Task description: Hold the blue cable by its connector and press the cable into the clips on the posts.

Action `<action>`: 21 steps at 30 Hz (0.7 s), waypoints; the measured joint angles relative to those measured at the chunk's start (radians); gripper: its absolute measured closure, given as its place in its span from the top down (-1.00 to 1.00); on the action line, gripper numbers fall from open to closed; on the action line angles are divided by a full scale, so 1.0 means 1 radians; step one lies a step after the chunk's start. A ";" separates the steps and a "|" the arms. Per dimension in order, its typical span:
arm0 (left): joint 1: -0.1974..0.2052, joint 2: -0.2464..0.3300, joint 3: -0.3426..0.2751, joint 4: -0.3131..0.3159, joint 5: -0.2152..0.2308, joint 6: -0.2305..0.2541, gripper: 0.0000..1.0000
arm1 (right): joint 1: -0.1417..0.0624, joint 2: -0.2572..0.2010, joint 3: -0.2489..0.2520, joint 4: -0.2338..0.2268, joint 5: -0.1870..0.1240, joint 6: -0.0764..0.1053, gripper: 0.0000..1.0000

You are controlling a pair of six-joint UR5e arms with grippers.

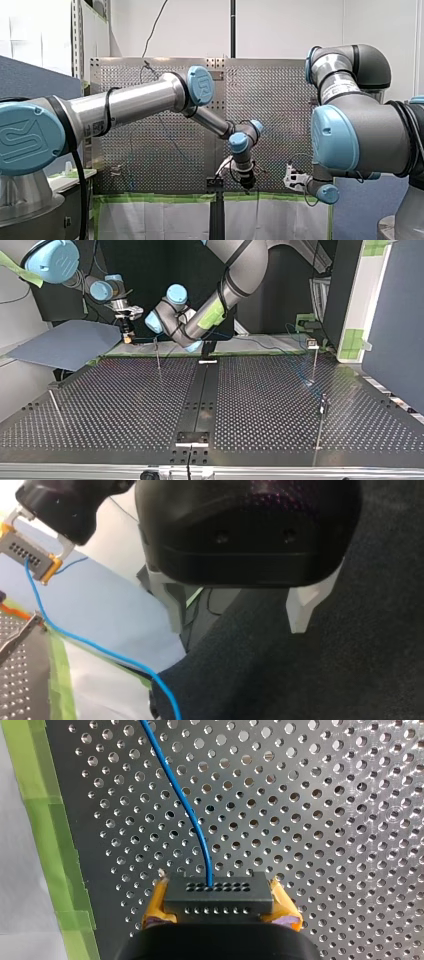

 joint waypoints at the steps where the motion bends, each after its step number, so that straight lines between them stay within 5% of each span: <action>1: 0.001 0.000 0.002 -0.008 0.002 -0.003 1.00 | 0.000 0.000 0.000 0.000 0.000 0.000 -1.00; 12: 0.021 -0.001 0.024 -0.094 -0.001 -0.083 1.00 | 0.003 0.000 0.000 -0.001 0.000 -0.001 -1.00; 21: 0.026 -0.001 0.048 -0.042 -0.003 -0.156 1.00 | 0.003 0.001 0.000 -0.002 0.000 -0.001 -1.00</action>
